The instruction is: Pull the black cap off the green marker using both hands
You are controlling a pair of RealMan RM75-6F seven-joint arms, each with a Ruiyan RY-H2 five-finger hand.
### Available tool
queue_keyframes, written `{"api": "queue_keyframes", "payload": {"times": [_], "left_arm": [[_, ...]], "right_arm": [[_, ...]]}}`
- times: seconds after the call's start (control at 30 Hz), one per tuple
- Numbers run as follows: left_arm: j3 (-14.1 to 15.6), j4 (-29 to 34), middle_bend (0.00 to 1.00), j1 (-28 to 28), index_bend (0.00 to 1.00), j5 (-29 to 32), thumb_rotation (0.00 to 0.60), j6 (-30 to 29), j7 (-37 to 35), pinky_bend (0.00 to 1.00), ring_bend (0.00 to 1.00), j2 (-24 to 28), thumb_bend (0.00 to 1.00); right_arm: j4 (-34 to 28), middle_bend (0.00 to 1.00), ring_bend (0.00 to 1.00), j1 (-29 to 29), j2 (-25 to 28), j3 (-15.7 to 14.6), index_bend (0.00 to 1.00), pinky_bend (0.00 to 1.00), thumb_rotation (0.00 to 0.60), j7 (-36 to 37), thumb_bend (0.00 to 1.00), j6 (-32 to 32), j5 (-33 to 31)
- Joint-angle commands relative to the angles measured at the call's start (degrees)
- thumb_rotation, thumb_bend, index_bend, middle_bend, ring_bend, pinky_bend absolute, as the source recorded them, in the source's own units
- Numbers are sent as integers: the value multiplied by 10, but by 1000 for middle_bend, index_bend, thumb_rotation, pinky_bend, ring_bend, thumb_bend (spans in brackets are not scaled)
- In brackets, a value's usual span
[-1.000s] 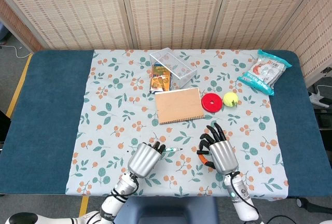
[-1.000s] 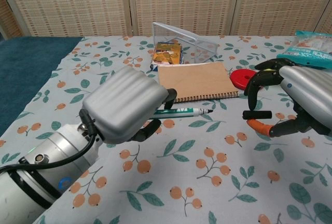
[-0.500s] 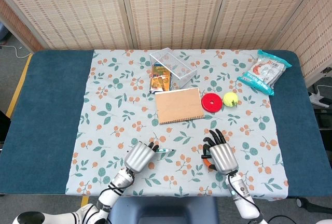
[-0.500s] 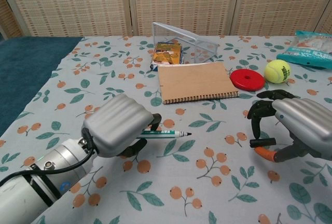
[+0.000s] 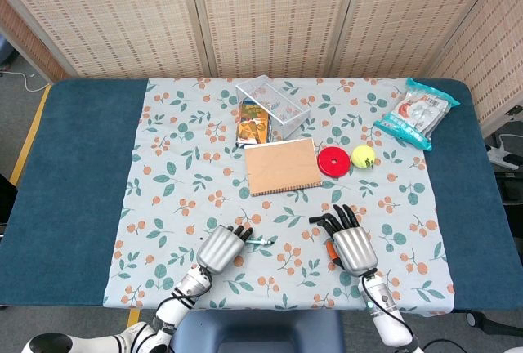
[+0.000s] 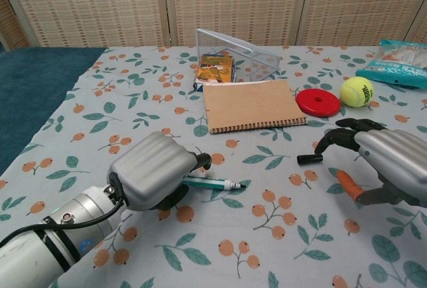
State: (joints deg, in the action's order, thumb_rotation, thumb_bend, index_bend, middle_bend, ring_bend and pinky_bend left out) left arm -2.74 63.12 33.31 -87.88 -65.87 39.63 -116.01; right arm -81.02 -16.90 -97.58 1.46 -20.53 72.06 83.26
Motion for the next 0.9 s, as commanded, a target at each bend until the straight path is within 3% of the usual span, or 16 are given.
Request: {"api": "queue_keyframes", "payload": {"times": [0.03, 0.2, 0.3, 0.53, 0.63, 0.67, 0.73, 0.8, 0.9], "left_arm": [[0, 46, 234, -5, 145, 6, 600, -2, 1, 832, 498, 20, 434], [-2, 148, 97, -11, 27, -1, 600, -17, -25, 497, 132, 71, 396], [-3, 202, 87, -15, 16, -5, 600, -27, -59, 375, 62, 102, 385], [7, 323, 77, -28, 13, -15, 600, -40, -139, 309, 29, 193, 374], [36, 370, 45, -46, 3, -31, 600, -51, -144, 259, 8, 260, 375], [62, 386, 35, -63, 1, -47, 600, -70, -153, 230, 0, 301, 375], [105, 386, 31, -99, 0, -80, 600, -117, -171, 186, 0, 353, 375], [149, 340, 26, -148, 0, -125, 600, -192, -208, 136, 0, 382, 378], [172, 234, 18, -221, 0, -132, 600, -287, -285, 98, 0, 374, 379]], "right_arm": [[-48, 117, 0, 5, 35, -3, 85, 0, 600, -6, 296, 15, 10], [-143, 38, 0, 23, 121, -22, 0, 0, 600, -19, 217, 42, 31], [-199, 2, 0, 37, 183, -37, 0, 0, 600, -20, 203, 59, 42], [-259, 0, 0, 98, 297, -74, 0, 0, 600, -18, 191, 149, 89], [-259, 0, 0, 125, 325, -81, 0, 0, 600, -4, 189, 191, 105], [-254, 0, 0, 140, 336, -85, 0, 0, 600, 2, 188, 211, 108], [-240, 0, 0, 158, 342, -89, 0, 0, 600, 15, 187, 233, 112], [-233, 0, 0, 166, 350, -94, 0, 0, 600, 14, 185, 233, 113], [-227, 0, 0, 169, 350, -84, 0, 0, 600, 15, 182, 240, 122]]}}
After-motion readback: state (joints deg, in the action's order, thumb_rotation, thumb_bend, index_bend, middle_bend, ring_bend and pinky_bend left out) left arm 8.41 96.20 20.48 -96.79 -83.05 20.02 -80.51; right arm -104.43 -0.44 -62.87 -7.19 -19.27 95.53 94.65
